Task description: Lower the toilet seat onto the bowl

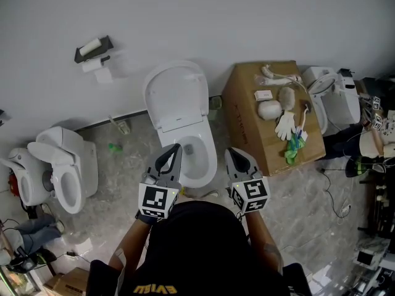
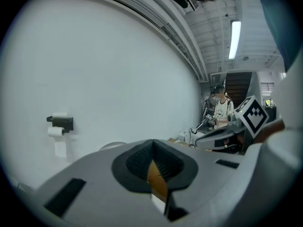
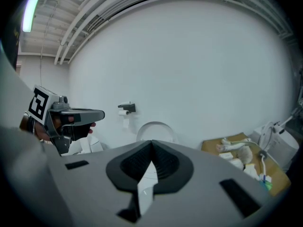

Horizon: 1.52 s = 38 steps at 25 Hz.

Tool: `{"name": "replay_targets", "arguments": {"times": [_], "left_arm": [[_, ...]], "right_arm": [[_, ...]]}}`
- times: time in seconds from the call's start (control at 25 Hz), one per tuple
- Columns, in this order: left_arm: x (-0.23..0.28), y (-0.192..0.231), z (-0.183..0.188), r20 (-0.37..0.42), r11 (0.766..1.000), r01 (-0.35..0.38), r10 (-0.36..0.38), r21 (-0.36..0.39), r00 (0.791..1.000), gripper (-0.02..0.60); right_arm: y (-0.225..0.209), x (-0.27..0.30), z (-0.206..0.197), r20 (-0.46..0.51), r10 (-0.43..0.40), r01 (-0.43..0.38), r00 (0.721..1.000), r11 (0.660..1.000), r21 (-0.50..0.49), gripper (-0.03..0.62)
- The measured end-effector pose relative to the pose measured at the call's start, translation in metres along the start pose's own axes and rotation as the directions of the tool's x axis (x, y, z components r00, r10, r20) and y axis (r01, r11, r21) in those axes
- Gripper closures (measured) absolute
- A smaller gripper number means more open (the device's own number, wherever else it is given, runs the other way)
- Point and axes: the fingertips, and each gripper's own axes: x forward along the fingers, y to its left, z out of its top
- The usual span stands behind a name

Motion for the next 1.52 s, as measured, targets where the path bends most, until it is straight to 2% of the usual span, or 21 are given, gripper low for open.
{"name": "replay_targets", "arguments": {"times": [0.16, 0.36, 0.56, 0.96, 1.24, 1.32, 1.52], "left_arm": [[-0.002, 0.002, 0.003, 0.011, 1.0, 0.003, -0.003, 0.005, 1.0, 0.575], [-0.009, 0.009, 0.006, 0.039, 0.999, -0.003, 0.005, -0.04, 0.999, 0.575], [-0.011, 0.012, 0.008, 0.045, 0.999, -0.003, 0.005, -0.036, 0.999, 0.575], [-0.012, 0.003, 0.01, 0.026, 0.999, 0.032, -0.031, -0.036, 0.999, 0.575], [-0.029, 0.018, -0.014, -0.017, 0.997, 0.025, -0.026, -0.076, 1.0, 0.575], [-0.031, 0.025, -0.021, -0.022, 0.996, 0.03, -0.032, -0.089, 0.999, 0.575], [-0.044, 0.034, -0.055, -0.06, 0.992, 0.053, -0.061, -0.113, 0.996, 0.575]], "right_arm": [[0.006, 0.003, 0.002, 0.001, 0.004, -0.004, 1.0, 1.0, -0.007, 0.6], [0.012, 0.005, 0.003, -0.001, 0.006, -0.006, 1.0, 1.0, -0.014, 0.6], [0.016, 0.006, 0.003, -0.004, 0.004, -0.004, 1.0, 1.0, -0.019, 0.6], [0.021, 0.001, 0.003, -0.023, 0.0, -0.001, 1.0, 1.0, -0.028, 0.6], [0.034, 0.004, 0.004, -0.057, 0.0, -0.004, 0.998, 0.998, -0.061, 0.6], [0.039, 0.009, 0.009, -0.071, 0.014, -0.021, 0.997, 0.995, -0.097, 0.6], [0.065, 0.026, 0.013, -0.114, 0.108, -0.131, 0.988, 0.968, -0.212, 0.6]]}}
